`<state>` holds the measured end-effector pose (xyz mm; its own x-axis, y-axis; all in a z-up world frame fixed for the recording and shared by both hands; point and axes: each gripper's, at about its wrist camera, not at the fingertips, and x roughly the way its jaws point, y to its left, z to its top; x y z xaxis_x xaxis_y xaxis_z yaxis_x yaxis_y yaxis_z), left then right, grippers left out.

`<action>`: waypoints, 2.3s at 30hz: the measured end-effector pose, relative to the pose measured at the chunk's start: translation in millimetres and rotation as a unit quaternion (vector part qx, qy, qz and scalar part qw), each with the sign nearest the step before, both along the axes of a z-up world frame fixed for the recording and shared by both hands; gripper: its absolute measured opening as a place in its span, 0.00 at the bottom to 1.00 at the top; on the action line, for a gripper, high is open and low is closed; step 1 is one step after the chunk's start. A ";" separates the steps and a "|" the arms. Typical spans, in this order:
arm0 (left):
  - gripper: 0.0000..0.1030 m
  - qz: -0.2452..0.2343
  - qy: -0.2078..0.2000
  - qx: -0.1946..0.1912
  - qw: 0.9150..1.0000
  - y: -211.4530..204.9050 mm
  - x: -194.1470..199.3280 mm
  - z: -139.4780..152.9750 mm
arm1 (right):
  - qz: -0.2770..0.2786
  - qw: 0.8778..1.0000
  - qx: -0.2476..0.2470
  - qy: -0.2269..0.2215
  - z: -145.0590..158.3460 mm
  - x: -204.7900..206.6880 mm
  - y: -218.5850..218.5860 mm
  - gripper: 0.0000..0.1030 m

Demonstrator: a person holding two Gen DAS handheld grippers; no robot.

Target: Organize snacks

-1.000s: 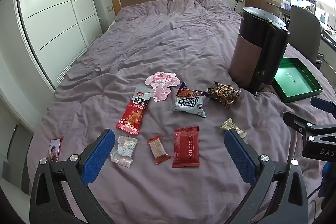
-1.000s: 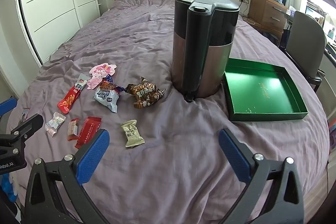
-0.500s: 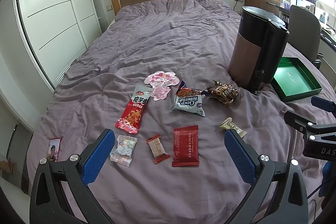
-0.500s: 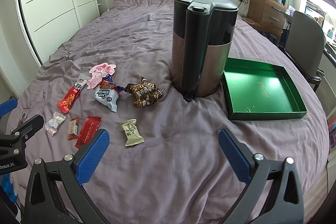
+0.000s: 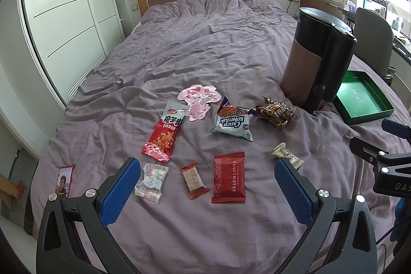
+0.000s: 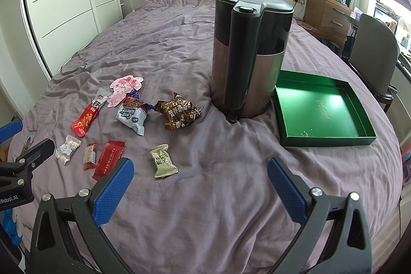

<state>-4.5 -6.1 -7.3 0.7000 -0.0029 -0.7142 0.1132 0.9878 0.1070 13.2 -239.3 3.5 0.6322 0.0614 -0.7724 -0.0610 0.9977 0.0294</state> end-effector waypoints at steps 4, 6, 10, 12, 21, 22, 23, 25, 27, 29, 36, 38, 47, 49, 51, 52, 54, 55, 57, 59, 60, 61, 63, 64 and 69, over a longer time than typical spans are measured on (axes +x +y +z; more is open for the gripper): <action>0.99 0.000 0.004 -0.006 1.000 10.3 4.0 -2.2 | 0.002 1.000 0.002 -0.001 1.1 -1.5 -1.2 1.00; 0.99 0.000 0.005 -0.008 1.000 11.7 4.5 -2.2 | 0.000 1.000 0.002 -0.001 0.6 -1.3 0.5 1.00; 0.99 0.000 0.005 -0.008 1.000 11.6 4.4 -2.3 | 0.000 1.000 0.000 -0.001 -1.7 -0.3 2.4 1.00; 0.99 0.000 0.005 -0.009 1.000 12.2 4.7 -2.7 | 0.001 1.000 0.000 -0.001 -1.8 -0.5 2.4 1.00; 0.99 -0.001 0.009 -0.013 1.000 14.1 6.0 -4.6 | 0.000 1.000 -0.002 -0.001 1.7 0.2 1.5 1.00; 0.99 -0.001 0.010 -0.013 1.000 14.4 6.4 -5.9 | 0.000 1.000 -0.002 -0.002 1.9 0.2 1.5 1.00; 0.99 -0.001 0.010 -0.014 1.000 14.6 6.5 -6.3 | 0.000 1.000 -0.002 -0.003 2.4 0.0 1.4 1.00; 0.99 -0.001 0.012 -0.016 1.000 15.8 7.2 -7.7 | 0.000 1.000 -0.001 -0.004 2.7 -0.3 1.8 1.00; 0.99 -0.001 0.013 -0.017 1.000 16.4 8.1 -8.8 | 0.001 1.000 -0.002 -0.004 2.8 -0.2 2.9 1.00; 0.99 -0.003 0.014 -0.017 1.000 17.3 8.9 -9.4 | 0.001 1.000 -0.002 -0.004 2.7 -0.1 2.9 1.00; 0.99 -0.004 0.017 -0.018 1.000 20.1 11.4 -11.4 | 0.004 1.000 -0.004 -0.006 3.8 1.1 7.9 1.00; 0.99 -0.004 0.019 -0.019 1.000 21.6 13.1 -12.3 | 0.004 1.000 -0.004 -0.007 4.0 1.2 8.4 1.00; 0.99 -0.006 0.026 -0.022 0.999 23.2 13.9 -16.3 | 0.006 1.000 -0.004 -0.006 3.5 1.3 9.6 1.00; 0.99 -0.005 0.027 -0.022 0.999 23.3 14.1 -17.1 | 0.005 1.000 -0.004 -0.006 3.3 1.3 9.7 1.00; 0.99 -0.005 0.028 -0.024 0.999 24.1 14.4 -18.1 | 0.005 1.000 -0.004 -0.005 3.2 1.2 9.6 1.00; 0.99 -0.005 0.029 -0.024 0.999 24.6 14.6 -18.5 | 0.006 1.000 -0.004 -0.005 3.2 1.3 10.0 1.00; 0.99 -0.005 0.029 -0.024 0.999 25.4 15.0 -19.2 | 0.007 1.000 -0.004 -0.005 3.0 1.1 11.6 1.00; 0.99 -0.005 0.030 -0.024 0.999 25.5 15.3 -19.7 | 0.007 1.000 -0.003 -0.005 2.5 0.9 12.5 1.00; 0.99 -0.005 0.031 -0.025 0.999 26.6 15.5 -21.1 | 0.007 1.000 -0.003 -0.005 1.4 0.6 13.5 1.00; 0.99 -0.005 0.032 -0.026 0.999 27.7 15.9 -22.5 | 0.008 1.000 -0.003 -0.004 0.5 0.7 14.9 1.00; 0.99 -0.005 0.033 -0.026 0.999 28.5 16.1 -23.1 | 0.009 1.000 -0.003 -0.003 -0.8 0.9 15.8 1.00; 0.99 -0.004 0.033 -0.026 0.999 28.8 16.7 -24.0 | 0.010 1.000 -0.003 -0.003 -1.3 1.0 16.5 1.00; 0.99 -0.003 0.034 -0.025 0.999 31.3 17.1 -26.0 | 0.012 1.000 -0.001 0.000 -4.2 2.3 17.8 1.00; 0.99 -0.002 0.035 -0.024 0.999 33.8 17.5 -27.2 | 0.013 1.000 -0.001 0.000 -4.7 2.4 18.7 1.00; 0.99 0.015 0.038 -0.016 0.999 57.3 20.3 -35.9 | 0.025 1.000 0.003 0.007 -11.9 5.5 24.7 1.00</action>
